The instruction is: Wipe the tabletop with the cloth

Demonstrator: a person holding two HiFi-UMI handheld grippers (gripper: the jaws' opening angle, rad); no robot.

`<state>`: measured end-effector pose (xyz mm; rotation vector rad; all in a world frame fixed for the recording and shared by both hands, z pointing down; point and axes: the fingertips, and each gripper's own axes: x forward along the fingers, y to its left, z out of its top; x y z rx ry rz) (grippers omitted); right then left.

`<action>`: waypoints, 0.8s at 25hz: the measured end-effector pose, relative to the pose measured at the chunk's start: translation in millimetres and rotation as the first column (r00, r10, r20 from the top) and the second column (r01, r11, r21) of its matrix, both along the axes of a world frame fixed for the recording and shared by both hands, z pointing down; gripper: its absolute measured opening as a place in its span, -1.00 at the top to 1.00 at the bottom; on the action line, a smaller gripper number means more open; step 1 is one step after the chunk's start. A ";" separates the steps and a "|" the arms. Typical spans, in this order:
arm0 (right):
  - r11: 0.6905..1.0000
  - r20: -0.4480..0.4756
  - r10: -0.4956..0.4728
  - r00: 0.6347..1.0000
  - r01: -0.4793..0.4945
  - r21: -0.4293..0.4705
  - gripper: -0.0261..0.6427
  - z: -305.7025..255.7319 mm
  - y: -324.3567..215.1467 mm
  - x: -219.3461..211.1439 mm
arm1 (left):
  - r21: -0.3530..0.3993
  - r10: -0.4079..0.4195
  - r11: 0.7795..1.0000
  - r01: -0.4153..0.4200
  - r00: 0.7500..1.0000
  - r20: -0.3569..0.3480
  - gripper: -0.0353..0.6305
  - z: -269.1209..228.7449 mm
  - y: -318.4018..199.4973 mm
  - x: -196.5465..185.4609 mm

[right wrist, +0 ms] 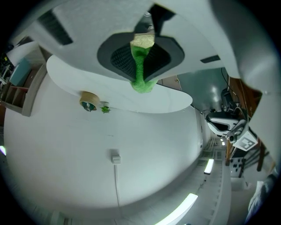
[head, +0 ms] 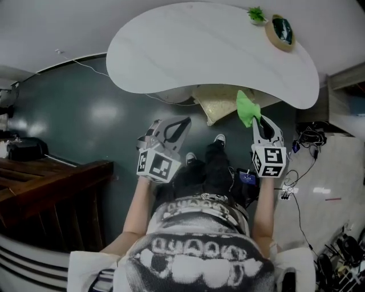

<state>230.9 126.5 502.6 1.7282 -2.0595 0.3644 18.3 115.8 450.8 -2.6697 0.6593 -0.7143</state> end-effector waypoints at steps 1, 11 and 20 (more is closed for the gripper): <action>1.000 -0.001 -0.018 1.000 0.018 0.004 0.76 -1.6 2.6 -11.1 | 0.003 -0.008 1.000 0.008 1.000 -0.003 0.86 0.1 2.2 -6.3; 0.991 -0.014 -0.124 0.992 0.124 0.041 0.76 -14.1 38.0 -79.9 | 0.027 -0.083 0.996 0.084 0.996 -0.045 0.86 4.7 31.6 -53.6; 0.985 -0.024 -0.158 0.987 0.159 0.065 0.77 -24.7 61.0 -96.0 | 0.035 -0.090 0.995 0.092 0.994 -0.055 0.86 -0.1 54.2 -65.9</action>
